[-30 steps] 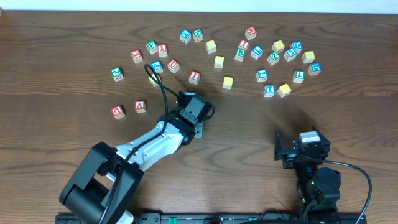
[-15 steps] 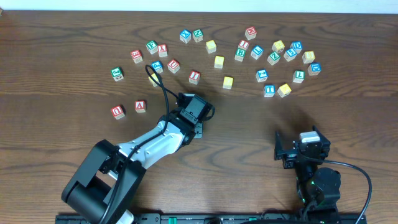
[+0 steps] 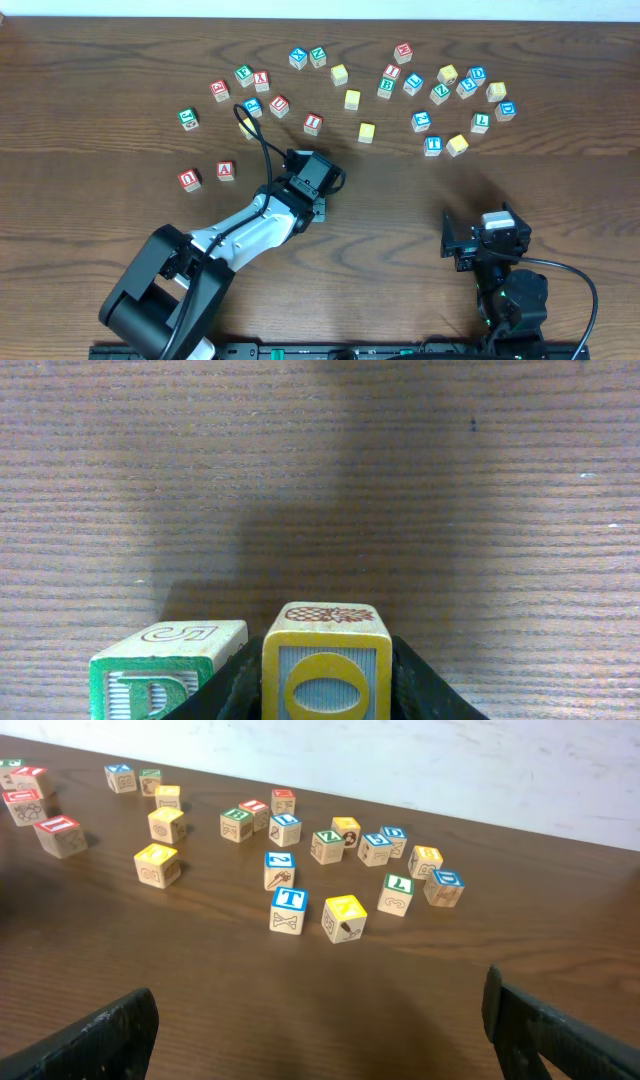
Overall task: Spell out ROBOT
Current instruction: 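Align the yellow O block next to the R block and open the left gripper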
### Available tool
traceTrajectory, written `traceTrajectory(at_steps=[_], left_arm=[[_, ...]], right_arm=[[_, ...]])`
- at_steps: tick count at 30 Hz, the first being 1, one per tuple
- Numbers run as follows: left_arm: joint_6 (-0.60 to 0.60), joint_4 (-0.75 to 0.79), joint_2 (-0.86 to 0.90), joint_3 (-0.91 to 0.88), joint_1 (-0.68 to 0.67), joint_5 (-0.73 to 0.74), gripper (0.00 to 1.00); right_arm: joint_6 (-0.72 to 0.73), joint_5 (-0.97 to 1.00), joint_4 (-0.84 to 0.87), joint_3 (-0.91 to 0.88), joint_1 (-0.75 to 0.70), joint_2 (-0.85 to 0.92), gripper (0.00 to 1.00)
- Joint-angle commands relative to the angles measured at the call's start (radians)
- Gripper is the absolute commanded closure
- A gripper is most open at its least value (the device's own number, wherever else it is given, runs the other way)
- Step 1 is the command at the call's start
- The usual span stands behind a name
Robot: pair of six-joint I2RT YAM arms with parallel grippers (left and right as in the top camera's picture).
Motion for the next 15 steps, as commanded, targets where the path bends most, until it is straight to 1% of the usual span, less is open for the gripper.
traceTrajectory(at_steps=[1,15], left_arm=[[-0.001,-0.005,0.011,-0.01,0.005,-0.017,0.64],[0.003,0.011,0.011,-0.009,0.005,-0.017,0.63]], right_arm=[[-0.011,-0.003,-0.004,-0.001,-0.004,-0.002,0.01],[-0.011,-0.003,-0.004,-0.001,-0.004,-0.002,0.01]])
